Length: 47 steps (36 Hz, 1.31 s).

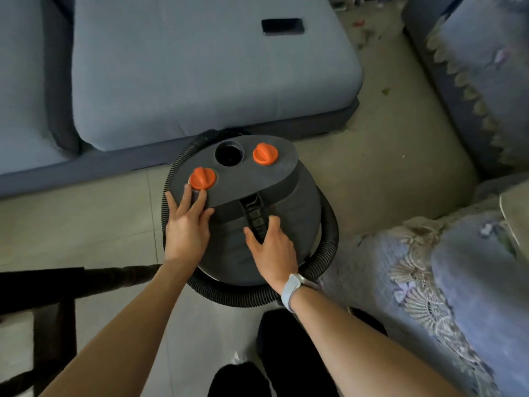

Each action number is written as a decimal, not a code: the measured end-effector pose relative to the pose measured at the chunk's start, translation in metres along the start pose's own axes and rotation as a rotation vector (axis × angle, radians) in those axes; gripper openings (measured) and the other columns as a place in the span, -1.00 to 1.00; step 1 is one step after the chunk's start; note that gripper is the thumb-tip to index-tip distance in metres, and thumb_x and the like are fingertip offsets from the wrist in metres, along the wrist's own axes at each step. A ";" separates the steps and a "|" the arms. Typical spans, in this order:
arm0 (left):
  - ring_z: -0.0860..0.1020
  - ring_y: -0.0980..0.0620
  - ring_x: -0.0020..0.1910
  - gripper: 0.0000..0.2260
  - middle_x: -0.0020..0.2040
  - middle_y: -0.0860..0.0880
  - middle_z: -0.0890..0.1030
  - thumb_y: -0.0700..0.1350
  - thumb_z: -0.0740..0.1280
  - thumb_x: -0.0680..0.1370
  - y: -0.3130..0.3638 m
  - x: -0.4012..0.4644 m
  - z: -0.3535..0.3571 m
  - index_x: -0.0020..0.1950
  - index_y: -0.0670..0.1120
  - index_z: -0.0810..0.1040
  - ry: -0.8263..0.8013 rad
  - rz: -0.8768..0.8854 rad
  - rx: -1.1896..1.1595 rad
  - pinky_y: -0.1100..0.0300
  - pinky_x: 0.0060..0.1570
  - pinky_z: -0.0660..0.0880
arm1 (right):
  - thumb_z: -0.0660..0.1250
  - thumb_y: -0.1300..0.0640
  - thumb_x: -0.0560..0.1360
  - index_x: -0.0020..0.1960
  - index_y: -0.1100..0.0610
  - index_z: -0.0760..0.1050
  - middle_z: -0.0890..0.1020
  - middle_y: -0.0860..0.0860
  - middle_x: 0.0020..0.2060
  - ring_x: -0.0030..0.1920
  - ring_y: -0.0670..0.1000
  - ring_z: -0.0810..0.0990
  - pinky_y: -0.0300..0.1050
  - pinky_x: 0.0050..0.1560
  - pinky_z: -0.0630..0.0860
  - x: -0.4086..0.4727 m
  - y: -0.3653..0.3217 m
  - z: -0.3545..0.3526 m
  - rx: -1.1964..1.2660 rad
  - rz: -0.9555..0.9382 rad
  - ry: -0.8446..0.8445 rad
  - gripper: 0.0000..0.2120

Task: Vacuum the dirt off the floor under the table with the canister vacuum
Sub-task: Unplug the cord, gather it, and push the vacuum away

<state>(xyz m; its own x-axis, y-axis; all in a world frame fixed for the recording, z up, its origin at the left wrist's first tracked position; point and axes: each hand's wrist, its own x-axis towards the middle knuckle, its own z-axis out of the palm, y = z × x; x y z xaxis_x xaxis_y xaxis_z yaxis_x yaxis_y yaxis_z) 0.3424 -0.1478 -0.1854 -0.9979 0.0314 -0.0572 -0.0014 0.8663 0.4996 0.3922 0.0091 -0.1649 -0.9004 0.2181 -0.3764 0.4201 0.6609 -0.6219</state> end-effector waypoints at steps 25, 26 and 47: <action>0.18 -0.43 0.42 -0.54 0.41 -0.23 0.40 0.04 0.09 0.58 0.092 0.175 0.055 0.36 -0.18 0.47 -0.375 0.811 0.053 -0.39 -0.05 0.50 | 0.23 -0.09 0.56 0.09 0.21 0.29 0.60 0.12 -0.17 -0.20 0.16 0.62 -0.03 -0.28 0.54 0.071 -0.003 -0.022 0.321 0.454 0.512 -0.63; 0.22 -0.42 0.41 -0.55 0.39 -0.23 0.43 0.03 0.10 0.58 0.103 0.181 0.061 0.33 -0.19 0.49 -0.376 0.857 0.055 -0.36 -0.04 0.52 | 0.23 -0.09 0.56 0.07 0.21 0.27 0.60 0.12 -0.18 -0.20 0.17 0.62 0.05 -0.24 0.56 0.076 0.000 -0.025 0.338 0.474 0.530 -0.64; 0.35 -0.25 0.40 -0.58 0.35 -0.19 0.48 0.04 0.19 0.56 0.287 0.326 0.161 0.30 -0.19 0.53 -0.566 1.204 -0.079 0.00 0.27 0.33 | 0.22 -0.03 0.58 0.00 0.15 0.20 0.48 0.06 -0.36 -0.39 0.12 0.52 0.04 -0.42 0.49 0.217 0.046 -0.144 0.454 0.738 0.718 -0.71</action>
<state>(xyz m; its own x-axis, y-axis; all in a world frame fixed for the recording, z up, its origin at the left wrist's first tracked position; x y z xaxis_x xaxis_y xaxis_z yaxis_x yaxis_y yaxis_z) 0.0277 0.1913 -0.2003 -0.2152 0.9700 0.1128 0.8334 0.1222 0.5390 0.1997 0.1900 -0.1758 -0.2094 0.9075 -0.3642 0.7476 -0.0914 -0.6578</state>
